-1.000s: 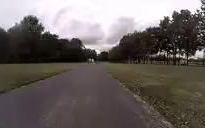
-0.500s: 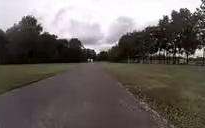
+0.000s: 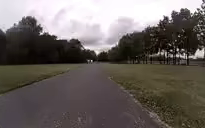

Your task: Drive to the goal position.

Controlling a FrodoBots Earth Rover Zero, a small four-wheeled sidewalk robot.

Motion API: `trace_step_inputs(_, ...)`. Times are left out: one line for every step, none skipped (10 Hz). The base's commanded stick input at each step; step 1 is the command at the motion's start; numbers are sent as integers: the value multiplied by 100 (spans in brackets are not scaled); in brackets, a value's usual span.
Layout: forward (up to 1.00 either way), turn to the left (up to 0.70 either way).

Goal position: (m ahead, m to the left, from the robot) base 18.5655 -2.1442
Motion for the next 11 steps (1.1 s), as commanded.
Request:
trace_step_inputs(70, 0)
trace_step_inputs(70, 0)
trace_step_inputs(70, 0)
trace_step_inputs(70, 0)
trace_step_inputs(70, 0)
trace_step_inputs(70, 0)
trace_step_inputs(70, 0)
trace_step_inputs(70, 0)
trace_step_inputs(70, 0)
trace_step_inputs(70, 0)
trace_step_inputs(70, 0)
